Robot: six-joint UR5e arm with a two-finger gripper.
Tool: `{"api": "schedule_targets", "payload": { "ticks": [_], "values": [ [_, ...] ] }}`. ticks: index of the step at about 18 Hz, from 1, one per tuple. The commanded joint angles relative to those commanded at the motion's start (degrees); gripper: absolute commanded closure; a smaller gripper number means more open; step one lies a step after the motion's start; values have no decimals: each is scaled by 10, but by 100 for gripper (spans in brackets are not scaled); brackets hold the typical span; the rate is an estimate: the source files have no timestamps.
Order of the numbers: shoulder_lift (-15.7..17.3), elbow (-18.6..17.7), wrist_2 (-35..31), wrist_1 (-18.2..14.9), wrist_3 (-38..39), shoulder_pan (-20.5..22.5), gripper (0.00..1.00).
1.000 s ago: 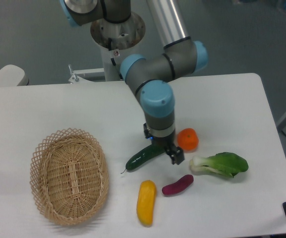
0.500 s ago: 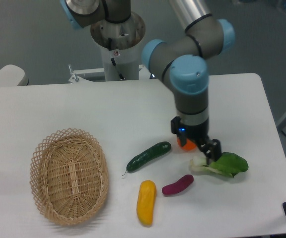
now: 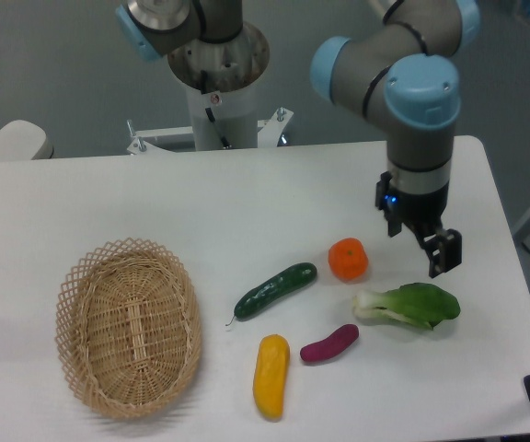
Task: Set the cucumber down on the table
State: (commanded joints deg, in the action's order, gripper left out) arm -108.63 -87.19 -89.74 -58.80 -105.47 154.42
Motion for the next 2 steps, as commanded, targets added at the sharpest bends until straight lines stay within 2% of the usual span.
{"api": "schedule_targets", "payload": {
  "ticks": [2],
  "values": [
    [0,-1,0,0,0,-1,0]
  ]
}}
